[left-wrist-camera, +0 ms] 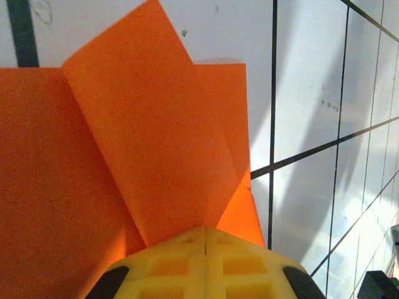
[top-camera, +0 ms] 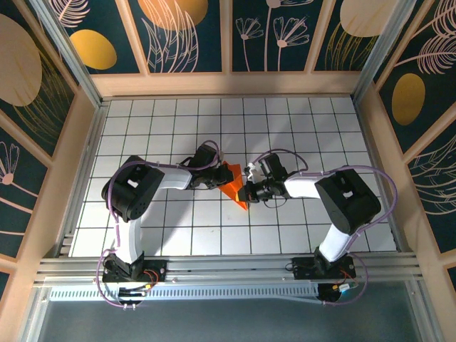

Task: Fold a paper plane with a square sheet of paper (fold left side to right side)
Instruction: Fourth fold the wing at the center of the table.

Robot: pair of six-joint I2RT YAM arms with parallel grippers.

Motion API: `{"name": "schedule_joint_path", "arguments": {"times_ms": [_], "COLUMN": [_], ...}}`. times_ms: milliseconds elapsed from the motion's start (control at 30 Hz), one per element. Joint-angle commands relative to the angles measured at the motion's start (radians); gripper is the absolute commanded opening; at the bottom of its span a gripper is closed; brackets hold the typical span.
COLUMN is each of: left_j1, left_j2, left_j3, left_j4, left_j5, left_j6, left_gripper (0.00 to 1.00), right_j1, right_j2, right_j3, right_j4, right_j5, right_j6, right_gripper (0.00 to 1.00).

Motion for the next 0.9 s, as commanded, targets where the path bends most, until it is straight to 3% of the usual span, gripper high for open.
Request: {"name": "schedule_joint_path", "arguments": {"times_ms": [0,867], "left_j1": [-0.003,-0.003], "left_j2": [0.049,0.055], "left_j3": [-0.037,-0.036], "left_j4": [-0.092,-0.098], "left_j5": [-0.076,-0.086], "left_j6": [0.016,0.016], "left_gripper": [0.0,0.0], "right_j1": [0.013,0.029], "right_j2": [0.014,0.008], "right_j3": [-0.026,-0.068], "right_j4": [0.001,-0.024], "right_j5": [0.003,0.011], "right_j6": [-0.006,-0.003], "right_gripper": [0.0,0.0]}}
